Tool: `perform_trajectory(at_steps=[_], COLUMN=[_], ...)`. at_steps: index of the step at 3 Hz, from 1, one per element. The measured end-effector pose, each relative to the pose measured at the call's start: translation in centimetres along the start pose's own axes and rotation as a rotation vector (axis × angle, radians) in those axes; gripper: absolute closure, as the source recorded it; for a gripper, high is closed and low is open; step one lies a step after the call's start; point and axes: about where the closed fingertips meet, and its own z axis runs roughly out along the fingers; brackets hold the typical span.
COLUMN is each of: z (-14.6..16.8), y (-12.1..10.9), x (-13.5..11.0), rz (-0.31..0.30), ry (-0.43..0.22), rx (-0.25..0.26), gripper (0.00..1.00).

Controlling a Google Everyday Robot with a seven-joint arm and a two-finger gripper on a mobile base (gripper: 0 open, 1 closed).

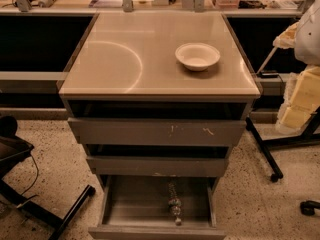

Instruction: Pick water bottle from bottom drawer and place on counter

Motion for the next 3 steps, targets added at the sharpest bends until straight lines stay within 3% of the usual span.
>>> perform_trajectory(at_steps=[2,3], z=[1.5,8.8], y=[0.5,2.9], x=[0.3,1.5], rz=[-0.013,-0.021], ry=[-0.029,-0.144], rx=[-0.003,-0.095], gripper=[0.0,0.0])
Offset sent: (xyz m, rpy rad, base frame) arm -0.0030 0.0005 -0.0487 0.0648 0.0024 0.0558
